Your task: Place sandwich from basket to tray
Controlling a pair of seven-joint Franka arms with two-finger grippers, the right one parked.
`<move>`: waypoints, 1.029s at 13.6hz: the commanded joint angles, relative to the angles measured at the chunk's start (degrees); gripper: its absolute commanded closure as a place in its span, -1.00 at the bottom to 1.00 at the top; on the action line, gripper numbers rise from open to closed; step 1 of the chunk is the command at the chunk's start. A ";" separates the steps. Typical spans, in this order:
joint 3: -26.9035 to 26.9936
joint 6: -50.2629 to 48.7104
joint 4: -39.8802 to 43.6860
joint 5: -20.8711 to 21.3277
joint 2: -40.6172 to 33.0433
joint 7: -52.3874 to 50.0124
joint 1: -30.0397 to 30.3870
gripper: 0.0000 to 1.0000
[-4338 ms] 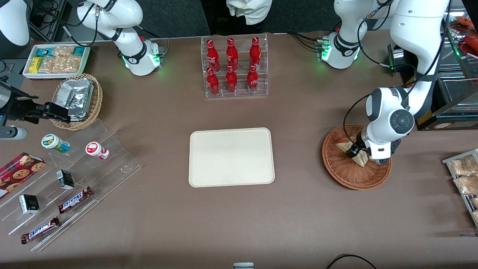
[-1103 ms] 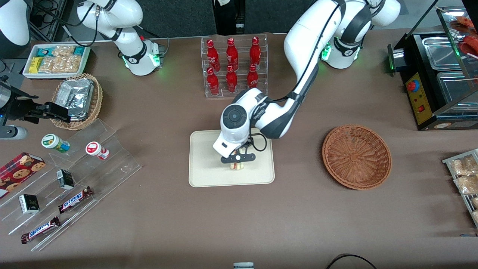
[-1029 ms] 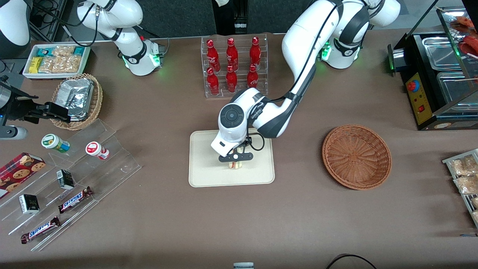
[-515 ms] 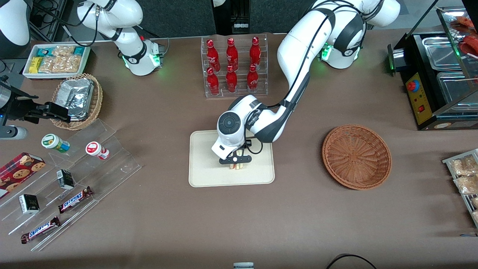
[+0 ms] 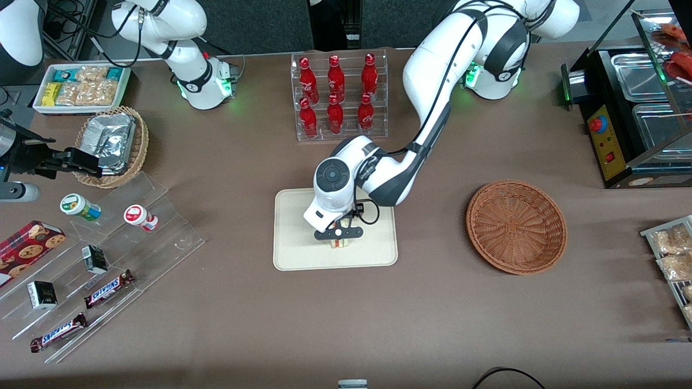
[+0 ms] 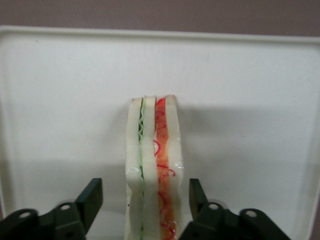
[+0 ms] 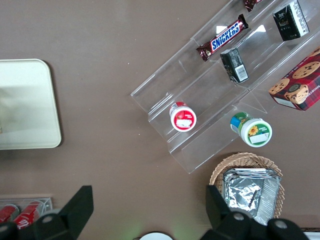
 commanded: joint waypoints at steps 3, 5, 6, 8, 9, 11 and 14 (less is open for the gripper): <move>0.07 -8.42 -9.37 -0.23 -12.89 4.74 5.42 -0.98; 0.07 -7.46 -17.99 -0.14 -19.67 9.24 8.05 -0.98; 0.07 -6.24 -22.12 -0.14 -22.74 10.30 9.20 -0.98; 0.16 -3.25 -30.29 -0.05 -28.28 14.33 12.01 -0.98; 0.16 -2.28 -33.90 -0.05 -30.74 16.70 13.67 -0.97; 0.16 0.09 -41.45 -0.05 -36.19 22.32 17.28 -0.97; 0.16 2.04 -50.78 0.03 -43.67 31.46 23.51 -0.97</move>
